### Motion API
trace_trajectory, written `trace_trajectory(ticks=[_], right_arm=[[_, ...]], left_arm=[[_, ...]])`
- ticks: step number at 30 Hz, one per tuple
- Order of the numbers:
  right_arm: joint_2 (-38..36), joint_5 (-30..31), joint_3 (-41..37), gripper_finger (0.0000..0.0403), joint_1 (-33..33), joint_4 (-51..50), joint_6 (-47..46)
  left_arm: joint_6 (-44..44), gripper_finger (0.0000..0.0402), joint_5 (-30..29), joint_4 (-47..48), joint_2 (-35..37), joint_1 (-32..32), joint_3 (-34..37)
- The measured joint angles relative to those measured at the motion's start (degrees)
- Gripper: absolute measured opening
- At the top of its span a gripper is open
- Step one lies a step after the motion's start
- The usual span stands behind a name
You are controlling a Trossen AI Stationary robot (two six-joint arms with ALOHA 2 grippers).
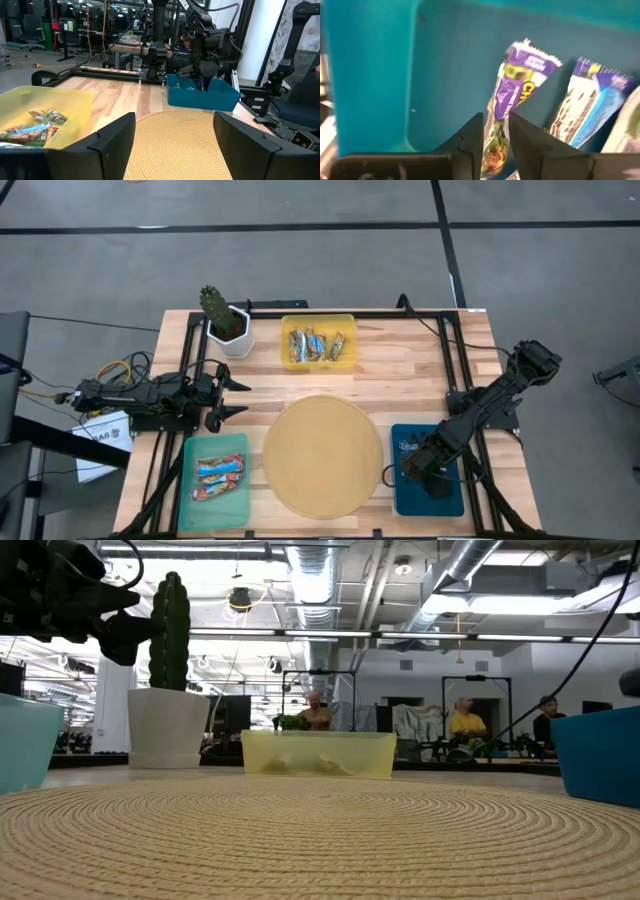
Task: Pick and place Granola Bars by type
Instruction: Put the blue granola bar into the dark blue bin, then return to Home Position
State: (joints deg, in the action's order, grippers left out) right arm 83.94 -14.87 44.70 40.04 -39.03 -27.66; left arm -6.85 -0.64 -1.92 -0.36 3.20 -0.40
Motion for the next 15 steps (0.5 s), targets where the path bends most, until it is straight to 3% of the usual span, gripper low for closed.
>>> trace_trajectory(ticks=[5,15], right_arm=[[-5.71,2.51,0.29,0.0081,-0.99,0.60,0.04],[-24.97,10.77,1.59,0.0082,-4.30,2.02,0.76]], left_arm=[[0.00,0.0261,0.00,-0.01,0.00,-0.01,0.00],[0.00,0.0261,0.00,-0.01,0.00,0.00,0.01]])
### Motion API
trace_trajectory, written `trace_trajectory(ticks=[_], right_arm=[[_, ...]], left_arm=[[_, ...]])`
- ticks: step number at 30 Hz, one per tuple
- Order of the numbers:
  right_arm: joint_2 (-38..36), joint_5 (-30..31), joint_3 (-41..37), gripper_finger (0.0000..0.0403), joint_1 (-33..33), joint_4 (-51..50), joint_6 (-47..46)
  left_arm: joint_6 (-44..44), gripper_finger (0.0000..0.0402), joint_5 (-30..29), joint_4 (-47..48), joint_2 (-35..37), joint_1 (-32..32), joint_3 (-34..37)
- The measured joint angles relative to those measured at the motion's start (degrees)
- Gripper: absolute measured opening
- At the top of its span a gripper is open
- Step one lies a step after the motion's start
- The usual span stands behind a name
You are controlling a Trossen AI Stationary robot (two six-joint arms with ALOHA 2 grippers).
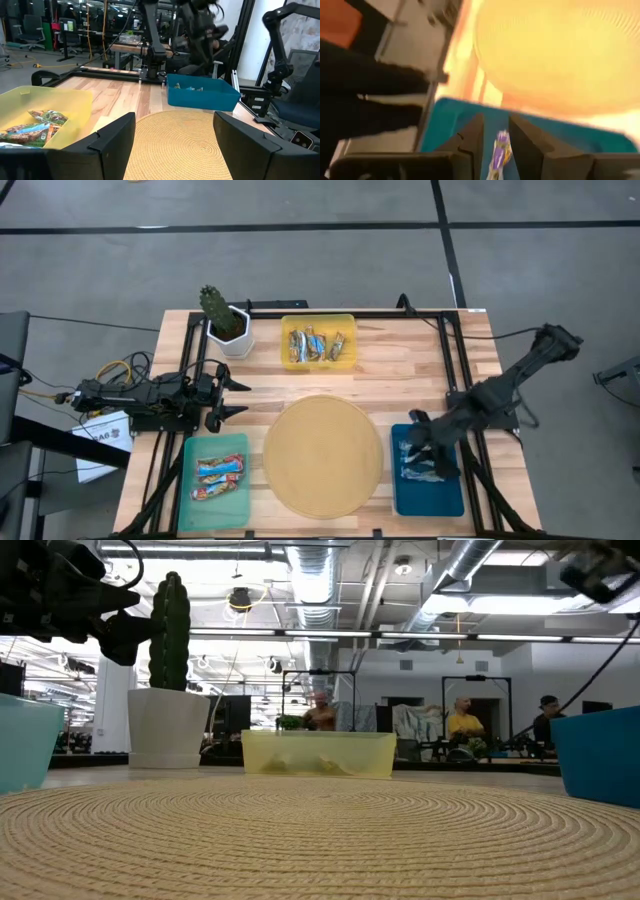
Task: Pick and place Granola Bars by type
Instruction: Return to Home Position
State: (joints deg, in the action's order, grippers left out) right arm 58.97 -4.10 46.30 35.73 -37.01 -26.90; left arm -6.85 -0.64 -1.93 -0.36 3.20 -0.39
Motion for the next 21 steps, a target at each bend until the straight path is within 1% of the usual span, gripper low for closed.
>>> trace_trajectory(ticks=[2,7,11,15,18,21], right_arm=[[-3.19,0.16,0.45,0.0082,-1.41,0.04,1.52],[-10.17,0.16,1.63,0.0082,-4.79,0.05,1.76],[-14.67,0.18,2.67,0.0082,-6.83,0.68,-0.85],[-17.99,1.57,2.83,0.0082,-8.14,2.21,-0.98],[-19.77,2.74,2.83,0.0082,-8.87,1.72,1.29],[-22.36,2.74,2.12,0.0082,-9.59,1.05,5.92]], left_arm=[[0.00,0.0261,0.00,0.00,-0.01,-0.01,-0.02],[0.00,0.0261,0.00,0.00,0.00,-0.02,-0.01],[0.00,0.0261,0.00,0.01,0.00,-0.01,-0.02],[0.00,0.0261,0.00,0.00,-0.02,0.00,-0.02],[0.00,0.0261,0.02,0.00,-0.02,0.00,-0.01],[0.00,0.0261,0.00,0.01,-0.01,0.00,-0.02]])
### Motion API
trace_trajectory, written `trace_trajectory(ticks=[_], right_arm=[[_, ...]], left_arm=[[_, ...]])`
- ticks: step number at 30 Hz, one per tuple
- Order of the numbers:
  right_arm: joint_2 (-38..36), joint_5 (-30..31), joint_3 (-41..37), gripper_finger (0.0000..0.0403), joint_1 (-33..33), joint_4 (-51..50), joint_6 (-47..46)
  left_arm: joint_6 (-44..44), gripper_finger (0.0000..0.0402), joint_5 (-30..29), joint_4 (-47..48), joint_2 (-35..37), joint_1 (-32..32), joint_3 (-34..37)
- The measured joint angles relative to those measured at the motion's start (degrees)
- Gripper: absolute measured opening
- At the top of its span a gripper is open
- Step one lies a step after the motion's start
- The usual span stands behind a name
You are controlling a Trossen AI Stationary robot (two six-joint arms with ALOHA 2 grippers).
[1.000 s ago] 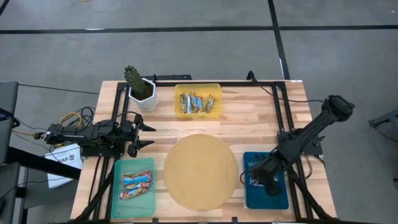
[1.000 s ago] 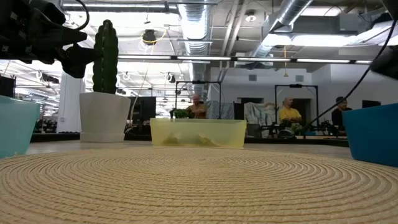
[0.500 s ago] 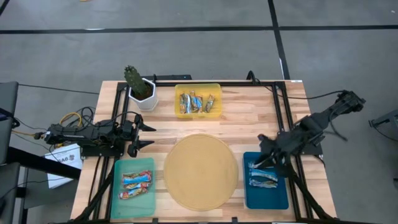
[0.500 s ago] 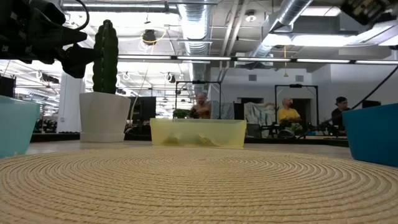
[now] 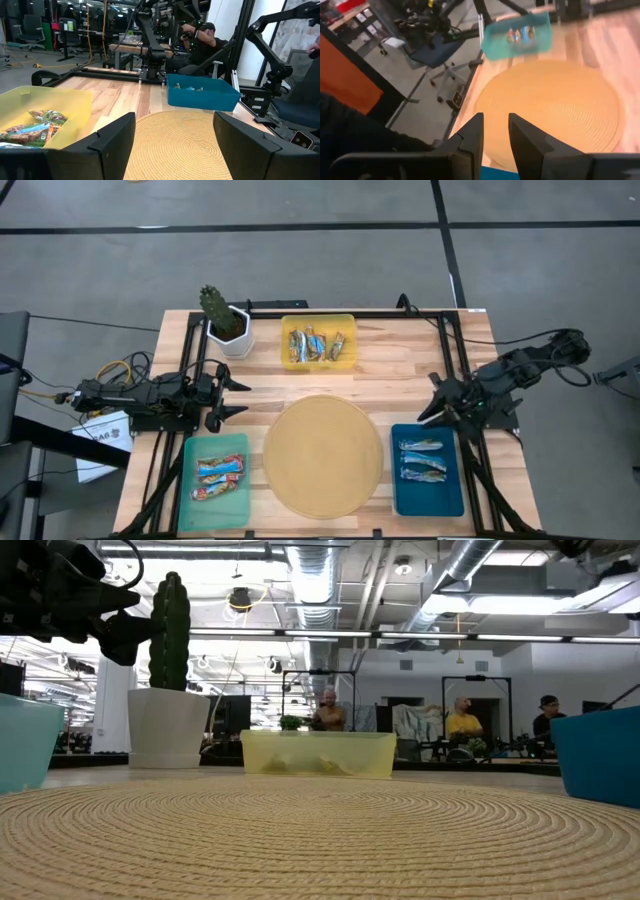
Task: Pick and place Granola Bars by type
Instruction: Return to Home Position
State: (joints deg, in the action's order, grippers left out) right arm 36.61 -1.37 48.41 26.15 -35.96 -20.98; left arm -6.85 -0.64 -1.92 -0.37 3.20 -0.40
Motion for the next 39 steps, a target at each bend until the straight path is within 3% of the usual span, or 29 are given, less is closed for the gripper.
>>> trace_trajectory(ticks=[10,16,24,30,36,39], right_arm=[[-17.51,1.64,-10.27,0.0082,-2.44,4.18,15.26],[-26.96,1.36,-19.53,0.0082,-4.91,14.67,25.14],[-36.49,1.25,-32.87,0.0082,-6.04,32.21,27.46],[-36.49,0.03,-41.08,0.0082,-6.55,52.60,27.39],[-36.49,-0.29,-47.76,0.0082,-10.77,63.98,23.88],[-36.46,-0.92,-47.97,0.0082,-12.93,62.85,22.95]], left_arm=[[0.00,0.0261,0.00,0.01,0.01,-0.01,0.00],[0.00,0.0261,0.01,0.01,0.01,-0.02,0.02],[0.00,0.0261,0.00,0.01,0.00,-0.01,0.00],[0.00,0.0261,0.00,0.01,0.01,-0.02,0.00],[0.00,0.0261,0.00,0.00,0.01,0.00,0.02],[0.00,0.0261,0.00,0.01,0.01,-0.01,0.00]])
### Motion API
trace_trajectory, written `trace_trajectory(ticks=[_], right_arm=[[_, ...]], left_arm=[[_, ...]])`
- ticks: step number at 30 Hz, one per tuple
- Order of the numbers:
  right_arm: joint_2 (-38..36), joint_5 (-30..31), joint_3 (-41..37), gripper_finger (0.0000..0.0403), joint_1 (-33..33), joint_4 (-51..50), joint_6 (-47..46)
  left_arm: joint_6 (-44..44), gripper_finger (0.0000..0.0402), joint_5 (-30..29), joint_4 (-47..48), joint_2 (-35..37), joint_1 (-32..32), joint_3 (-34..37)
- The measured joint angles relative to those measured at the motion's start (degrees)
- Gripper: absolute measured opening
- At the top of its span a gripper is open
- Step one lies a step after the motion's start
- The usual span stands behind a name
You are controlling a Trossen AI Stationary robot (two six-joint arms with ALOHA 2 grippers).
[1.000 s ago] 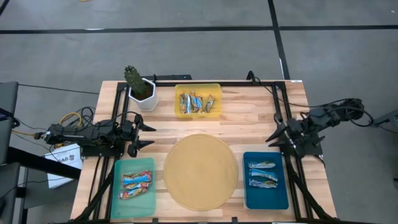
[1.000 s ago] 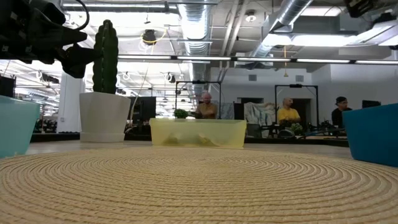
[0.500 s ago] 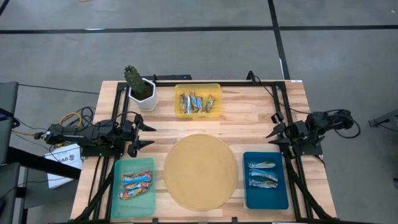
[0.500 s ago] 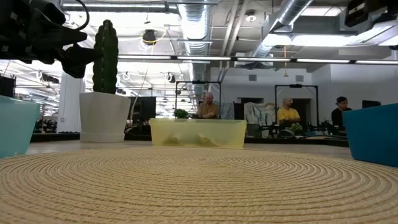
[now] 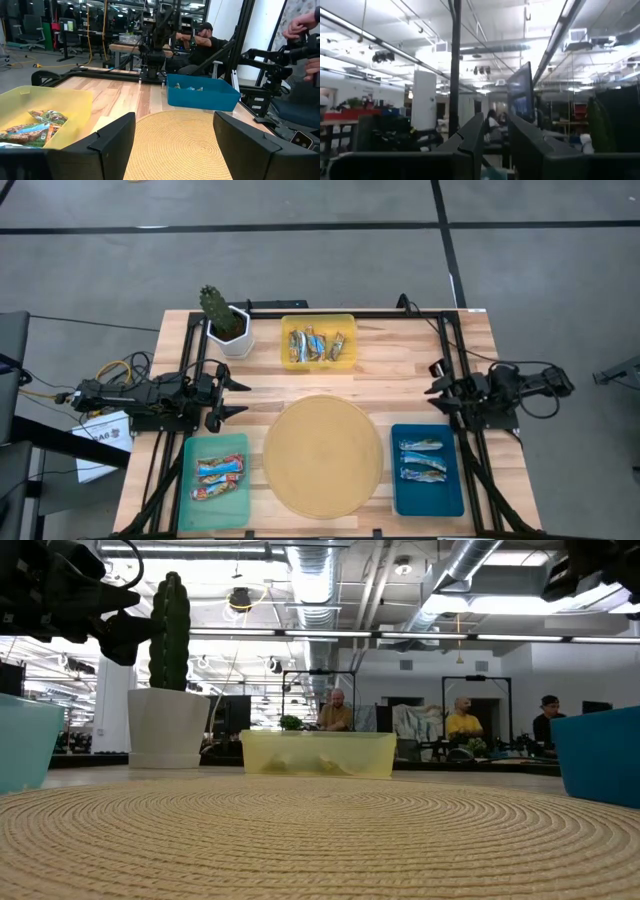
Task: Pick and place Granola Bars by type
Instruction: Return to Home Position
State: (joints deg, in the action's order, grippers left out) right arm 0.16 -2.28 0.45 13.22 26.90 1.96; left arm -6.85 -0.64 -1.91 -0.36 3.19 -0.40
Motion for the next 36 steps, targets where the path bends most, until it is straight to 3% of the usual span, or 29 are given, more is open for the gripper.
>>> trace_trajectory(ticks=[13,21,36], right_arm=[[-0.01,-0.12,-0.04,0.0082,-5.95,-13.55,-1.08],[0.02,6.93,-0.07,0.0082,-6.66,-25.34,-2.84],[1.47,6.88,-0.09,0.0082,-7.27,-25.40,-6.59]], left_arm=[[0.00,0.0261,0.02,0.00,0.00,0.01,0.00],[0.00,0.0261,0.00,0.00,0.00,0.00,0.01],[0.00,0.0261,0.00,0.00,-0.02,-0.01,0.01]])
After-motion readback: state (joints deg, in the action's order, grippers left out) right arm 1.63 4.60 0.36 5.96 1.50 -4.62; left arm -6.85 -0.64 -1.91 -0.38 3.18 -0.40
